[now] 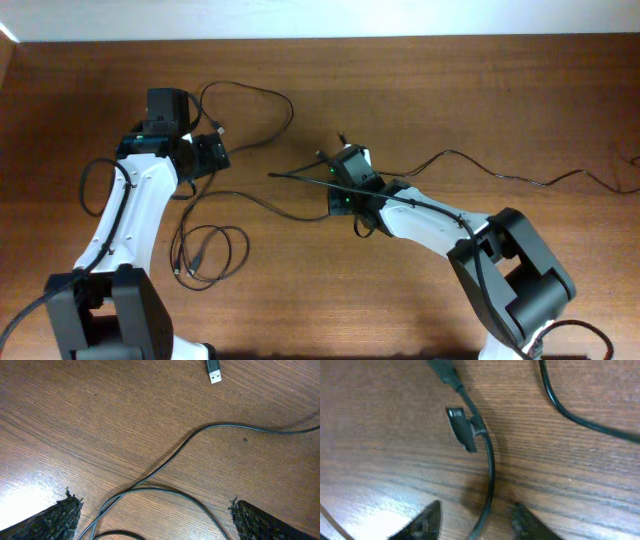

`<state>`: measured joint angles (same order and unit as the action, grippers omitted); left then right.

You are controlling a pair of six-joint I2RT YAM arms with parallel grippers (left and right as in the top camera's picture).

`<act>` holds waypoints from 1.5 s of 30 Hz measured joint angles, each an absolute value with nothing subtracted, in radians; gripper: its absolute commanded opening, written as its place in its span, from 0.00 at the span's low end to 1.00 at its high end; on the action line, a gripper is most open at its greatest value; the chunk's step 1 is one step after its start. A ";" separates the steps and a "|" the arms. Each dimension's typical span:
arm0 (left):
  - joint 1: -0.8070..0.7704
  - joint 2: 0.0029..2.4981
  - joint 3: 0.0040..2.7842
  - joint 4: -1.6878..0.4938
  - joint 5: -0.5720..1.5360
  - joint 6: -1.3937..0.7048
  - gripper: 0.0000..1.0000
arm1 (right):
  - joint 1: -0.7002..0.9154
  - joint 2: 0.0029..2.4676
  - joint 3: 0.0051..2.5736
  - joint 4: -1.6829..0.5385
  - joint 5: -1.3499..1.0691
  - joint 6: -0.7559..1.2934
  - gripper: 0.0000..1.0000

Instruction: Untangle cables

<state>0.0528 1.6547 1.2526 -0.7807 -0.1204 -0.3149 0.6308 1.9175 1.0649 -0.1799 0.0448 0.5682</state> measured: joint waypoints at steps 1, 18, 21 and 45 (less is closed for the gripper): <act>0.053 1.655 1.253 -0.782 -0.120 -0.315 0.99 | 0.631 1.921 1.065 -0.170 0.048 0.575 0.24; 0.053 1.655 1.253 -0.798 -0.120 -0.315 0.99 | 0.674 1.959 1.071 -0.101 0.143 0.643 0.04; 0.053 1.655 1.253 -0.810 -0.120 -0.315 0.99 | 0.674 1.937 1.073 -0.130 0.150 0.619 0.04; 0.053 1.655 1.252 -0.947 0.297 -0.319 0.99 | 0.674 1.282 1.073 0.107 0.255 0.564 0.04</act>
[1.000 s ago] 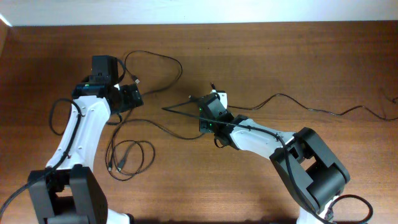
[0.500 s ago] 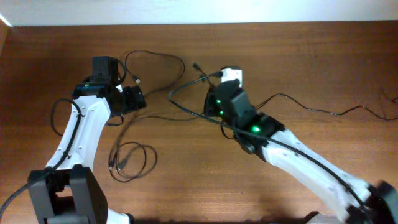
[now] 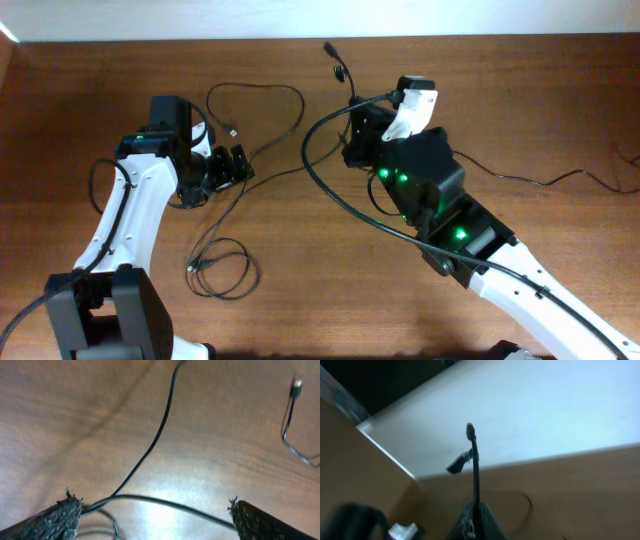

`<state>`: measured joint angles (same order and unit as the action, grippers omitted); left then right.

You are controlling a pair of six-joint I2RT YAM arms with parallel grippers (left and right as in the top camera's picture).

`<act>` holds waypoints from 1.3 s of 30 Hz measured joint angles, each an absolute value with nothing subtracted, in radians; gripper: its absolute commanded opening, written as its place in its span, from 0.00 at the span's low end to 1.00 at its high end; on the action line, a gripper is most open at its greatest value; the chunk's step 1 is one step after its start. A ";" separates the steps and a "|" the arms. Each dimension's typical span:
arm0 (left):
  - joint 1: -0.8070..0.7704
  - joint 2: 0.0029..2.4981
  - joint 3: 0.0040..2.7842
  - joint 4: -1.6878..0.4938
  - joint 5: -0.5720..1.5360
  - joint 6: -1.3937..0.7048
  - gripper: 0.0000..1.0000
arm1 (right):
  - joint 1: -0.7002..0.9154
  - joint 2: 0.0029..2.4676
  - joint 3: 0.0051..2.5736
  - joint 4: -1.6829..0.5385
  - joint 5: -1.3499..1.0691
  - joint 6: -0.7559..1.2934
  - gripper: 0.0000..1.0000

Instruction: Untangle cables

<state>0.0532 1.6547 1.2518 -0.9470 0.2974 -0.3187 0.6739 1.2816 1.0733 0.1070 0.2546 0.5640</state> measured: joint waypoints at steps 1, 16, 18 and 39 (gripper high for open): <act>0.053 1.655 1.251 -0.967 0.308 -0.319 0.99 | 0.674 1.280 1.073 0.140 0.257 0.564 0.04; 0.053 1.655 1.247 -1.231 0.423 -0.319 1.00 | 0.632 1.276 1.073 0.354 0.326 0.564 0.04; 0.053 1.655 1.247 -1.222 0.420 -0.319 1.00 | 0.632 1.276 1.073 0.354 0.324 0.564 0.04; -0.204 1.655 1.246 -0.882 0.178 -0.003 0.90 | 0.632 1.274 1.073 0.281 0.286 0.564 0.04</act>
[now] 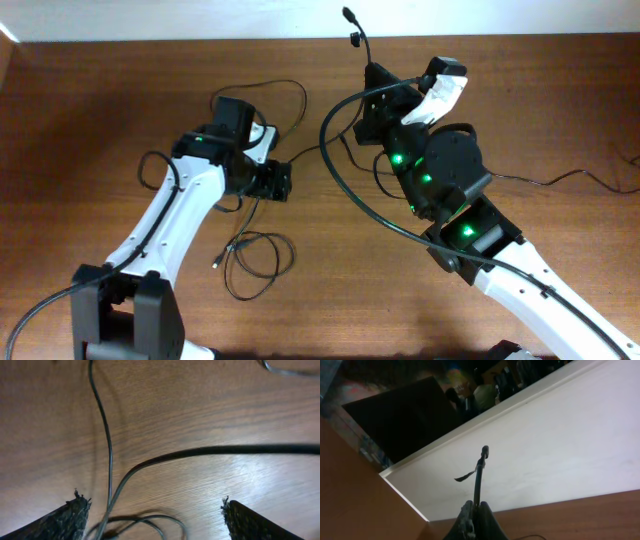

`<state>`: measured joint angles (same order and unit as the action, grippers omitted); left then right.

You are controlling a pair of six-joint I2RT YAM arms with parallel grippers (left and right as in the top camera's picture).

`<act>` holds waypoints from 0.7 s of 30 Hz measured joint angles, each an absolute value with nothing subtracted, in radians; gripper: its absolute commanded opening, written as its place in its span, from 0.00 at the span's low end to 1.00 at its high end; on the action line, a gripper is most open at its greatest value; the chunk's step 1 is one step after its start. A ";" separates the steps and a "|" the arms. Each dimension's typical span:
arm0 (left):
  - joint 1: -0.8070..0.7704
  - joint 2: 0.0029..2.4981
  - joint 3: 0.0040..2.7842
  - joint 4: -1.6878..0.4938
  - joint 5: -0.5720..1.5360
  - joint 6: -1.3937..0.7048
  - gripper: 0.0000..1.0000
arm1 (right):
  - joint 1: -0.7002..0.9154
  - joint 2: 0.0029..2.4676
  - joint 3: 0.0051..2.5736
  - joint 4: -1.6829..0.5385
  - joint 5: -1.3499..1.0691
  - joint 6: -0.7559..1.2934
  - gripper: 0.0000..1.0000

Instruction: Untangle cables

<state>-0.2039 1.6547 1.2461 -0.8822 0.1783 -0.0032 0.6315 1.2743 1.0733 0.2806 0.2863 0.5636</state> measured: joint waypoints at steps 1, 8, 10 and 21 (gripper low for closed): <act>-0.210 1.655 1.246 -0.876 0.163 0.025 0.90 | 0.632 1.274 1.073 0.277 0.286 0.564 0.04; -0.214 1.678 1.246 -0.806 0.080 0.132 0.67 | 0.632 1.274 1.073 0.276 0.287 0.565 0.04; -0.214 1.716 1.246 -0.805 0.070 0.142 0.54 | 0.632 1.274 1.073 0.276 0.287 0.564 0.04; -0.214 1.923 1.246 -0.765 -0.016 0.157 0.71 | 0.632 1.274 1.073 0.273 0.286 0.564 0.04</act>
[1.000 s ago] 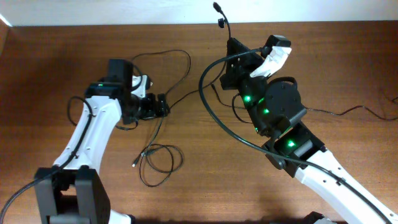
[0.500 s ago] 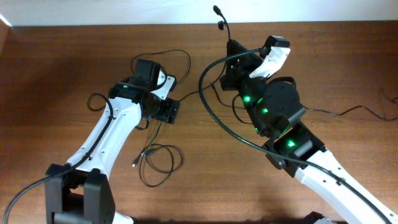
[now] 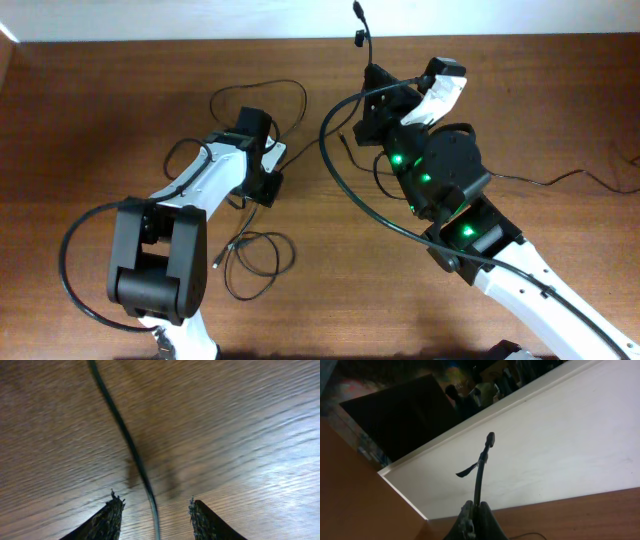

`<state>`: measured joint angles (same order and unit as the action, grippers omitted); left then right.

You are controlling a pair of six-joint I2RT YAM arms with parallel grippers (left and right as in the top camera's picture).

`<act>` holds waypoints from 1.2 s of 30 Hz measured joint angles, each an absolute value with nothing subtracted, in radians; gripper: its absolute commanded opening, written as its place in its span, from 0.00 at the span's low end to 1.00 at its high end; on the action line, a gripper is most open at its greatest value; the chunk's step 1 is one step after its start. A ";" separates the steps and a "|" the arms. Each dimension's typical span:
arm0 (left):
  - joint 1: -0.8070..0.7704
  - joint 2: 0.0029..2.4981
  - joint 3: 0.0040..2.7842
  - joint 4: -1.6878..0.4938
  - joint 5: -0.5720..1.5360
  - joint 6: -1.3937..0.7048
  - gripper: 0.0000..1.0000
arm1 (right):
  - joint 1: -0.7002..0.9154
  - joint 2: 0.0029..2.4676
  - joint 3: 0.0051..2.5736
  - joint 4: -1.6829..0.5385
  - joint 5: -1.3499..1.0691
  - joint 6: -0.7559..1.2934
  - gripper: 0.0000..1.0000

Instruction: Untangle cables

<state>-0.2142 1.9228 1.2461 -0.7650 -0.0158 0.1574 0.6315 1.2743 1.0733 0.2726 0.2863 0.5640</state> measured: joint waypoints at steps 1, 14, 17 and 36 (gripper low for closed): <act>-0.214 1.923 1.246 -0.764 -0.037 0.160 0.71 | 0.632 1.274 1.073 0.273 0.286 0.564 0.04; -0.097 1.923 1.246 -0.665 -0.065 0.128 0.61 | 0.632 1.274 1.073 0.239 0.279 0.564 0.04; -0.097 1.923 1.259 -0.665 0.035 0.139 0.58 | 0.632 1.274 1.073 0.222 0.279 0.564 0.04; 0.215 1.923 1.322 -0.682 0.011 0.026 0.57 | 0.632 1.274 1.073 0.194 0.292 0.564 0.04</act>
<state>0.2153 1.9228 1.3224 -0.6819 0.0109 0.0257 0.6315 1.2743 1.0733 0.1936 0.2916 0.5640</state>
